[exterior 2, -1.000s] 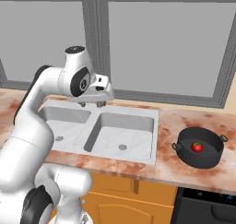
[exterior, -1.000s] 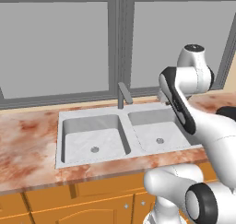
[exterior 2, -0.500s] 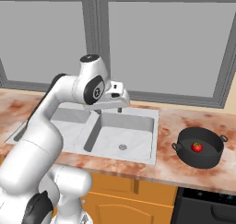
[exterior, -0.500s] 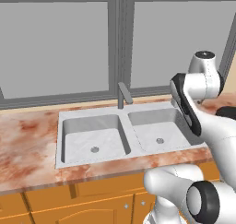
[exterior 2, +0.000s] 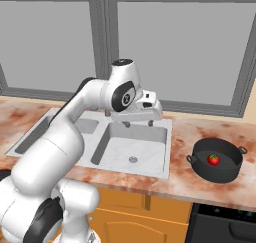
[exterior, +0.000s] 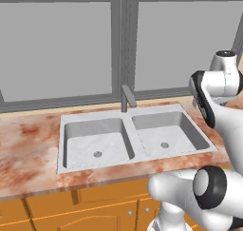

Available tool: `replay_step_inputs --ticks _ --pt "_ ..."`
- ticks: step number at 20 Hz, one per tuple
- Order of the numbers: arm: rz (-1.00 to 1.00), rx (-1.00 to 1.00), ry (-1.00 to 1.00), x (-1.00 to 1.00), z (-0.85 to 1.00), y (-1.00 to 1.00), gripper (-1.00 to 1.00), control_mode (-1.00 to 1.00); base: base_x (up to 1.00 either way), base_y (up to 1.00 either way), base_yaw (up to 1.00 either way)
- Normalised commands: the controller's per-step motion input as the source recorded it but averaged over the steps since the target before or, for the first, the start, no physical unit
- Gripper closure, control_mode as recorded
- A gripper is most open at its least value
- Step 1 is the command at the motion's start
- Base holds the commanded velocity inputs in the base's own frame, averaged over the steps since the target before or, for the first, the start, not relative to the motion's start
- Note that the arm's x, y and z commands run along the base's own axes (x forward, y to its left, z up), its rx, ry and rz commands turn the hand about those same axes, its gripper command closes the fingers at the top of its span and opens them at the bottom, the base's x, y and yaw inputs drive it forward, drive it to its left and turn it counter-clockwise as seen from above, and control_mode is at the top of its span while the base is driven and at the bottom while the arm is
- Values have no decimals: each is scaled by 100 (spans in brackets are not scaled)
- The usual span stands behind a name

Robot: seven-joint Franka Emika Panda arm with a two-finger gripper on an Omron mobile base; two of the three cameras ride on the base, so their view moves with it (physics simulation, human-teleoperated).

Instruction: Dump the tomato from the pot into the sink. Then turn on the water and wash the tomato. Then turn off the water and put the tomato back in the pot.

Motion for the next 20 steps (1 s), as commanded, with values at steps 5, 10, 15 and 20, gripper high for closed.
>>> replay_step_inputs --ticks 5,10,15,20 --pt "-2 0 1 0 -3 -61 -100 -100 0 0 0" --pt "0 0 1 0 -9 -55 -100 -100 0 0 0" --pt "0 0 4 0 -16 -50 -100 -100 0 0 0" --pt "1 0 0 0 -35 -35 -100 -100 0 0 0"
